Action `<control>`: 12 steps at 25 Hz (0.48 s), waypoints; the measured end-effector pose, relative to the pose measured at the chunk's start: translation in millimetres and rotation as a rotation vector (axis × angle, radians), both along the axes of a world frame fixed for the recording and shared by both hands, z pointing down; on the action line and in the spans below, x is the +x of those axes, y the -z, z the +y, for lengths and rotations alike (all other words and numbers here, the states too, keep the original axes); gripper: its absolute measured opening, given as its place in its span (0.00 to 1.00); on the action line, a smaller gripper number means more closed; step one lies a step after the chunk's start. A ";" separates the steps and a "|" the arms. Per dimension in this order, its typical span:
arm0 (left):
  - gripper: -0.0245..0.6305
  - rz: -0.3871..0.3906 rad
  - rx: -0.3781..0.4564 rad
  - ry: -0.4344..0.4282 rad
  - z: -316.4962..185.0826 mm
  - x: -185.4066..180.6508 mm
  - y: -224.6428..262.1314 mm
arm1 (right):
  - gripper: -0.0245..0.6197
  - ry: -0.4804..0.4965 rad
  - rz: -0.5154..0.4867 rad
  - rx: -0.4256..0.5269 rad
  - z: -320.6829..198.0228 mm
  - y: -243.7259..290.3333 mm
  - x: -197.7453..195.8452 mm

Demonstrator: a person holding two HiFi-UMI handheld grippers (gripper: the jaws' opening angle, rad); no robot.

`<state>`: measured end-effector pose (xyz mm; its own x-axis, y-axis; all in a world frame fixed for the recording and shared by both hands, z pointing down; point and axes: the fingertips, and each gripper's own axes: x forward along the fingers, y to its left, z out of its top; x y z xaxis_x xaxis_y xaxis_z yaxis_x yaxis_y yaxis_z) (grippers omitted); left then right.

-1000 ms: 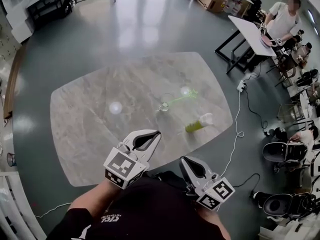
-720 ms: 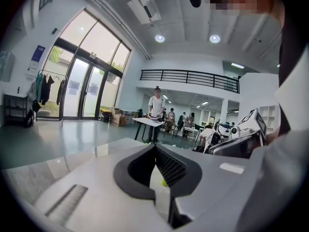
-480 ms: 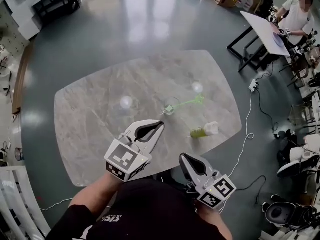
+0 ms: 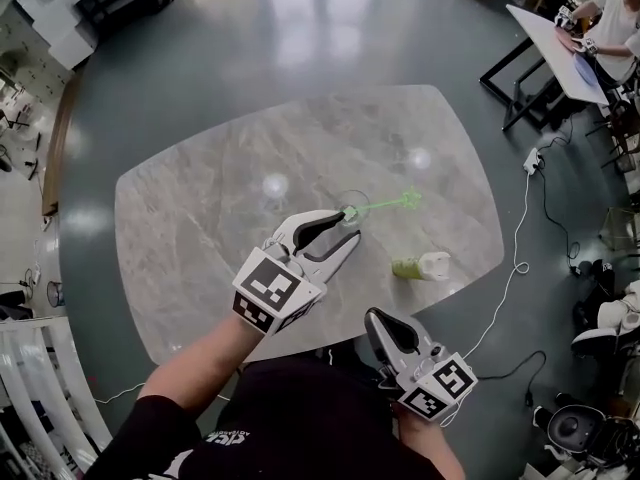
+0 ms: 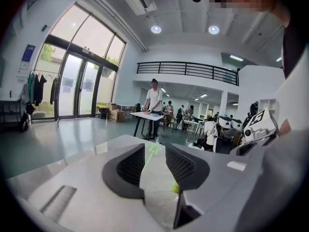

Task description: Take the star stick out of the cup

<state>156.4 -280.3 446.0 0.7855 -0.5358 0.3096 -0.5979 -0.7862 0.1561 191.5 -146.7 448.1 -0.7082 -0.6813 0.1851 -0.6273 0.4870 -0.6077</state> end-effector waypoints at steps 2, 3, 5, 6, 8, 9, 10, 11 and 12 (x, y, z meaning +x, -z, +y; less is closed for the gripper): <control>0.28 -0.001 -0.016 0.000 -9.1 4.9 -10.6 | 0.05 0.001 -0.005 -0.013 -1.9 -6.7 1.8; 0.29 -0.009 -0.016 -0.001 -13.5 7.6 -16.6 | 0.05 0.000 -0.007 -0.019 -2.9 -10.1 2.9; 0.31 -0.036 -0.004 -0.006 -21.5 12.9 -30.9 | 0.05 -0.002 -0.010 -0.034 -4.8 -16.7 4.2; 0.32 -0.054 0.006 -0.010 -25.0 15.6 -39.0 | 0.05 -0.002 -0.011 -0.042 -5.6 -19.8 4.4; 0.33 -0.094 0.029 -0.022 -31.6 21.3 -55.3 | 0.05 0.001 -0.011 -0.059 -6.9 -25.3 3.8; 0.34 -0.110 0.039 -0.027 -35.2 24.0 -62.8 | 0.05 0.004 -0.011 -0.067 -7.4 -28.0 3.0; 0.35 -0.120 0.049 -0.032 -39.0 26.6 -69.4 | 0.06 0.008 -0.010 -0.076 -7.7 -30.9 1.8; 0.36 -0.125 0.057 -0.037 -42.8 29.3 -75.5 | 0.05 0.011 -0.009 -0.084 -7.5 -34.0 0.5; 0.37 -0.126 0.061 -0.040 -46.2 32.3 -81.5 | 0.06 0.013 -0.008 -0.092 -6.9 -37.5 -0.5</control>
<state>188.6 -326.5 527.5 0.7637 -0.5253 0.3752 -0.5774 -0.8158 0.0331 191.0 -153.6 485.6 -0.7185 -0.6525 0.2409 -0.6163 0.4365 -0.6555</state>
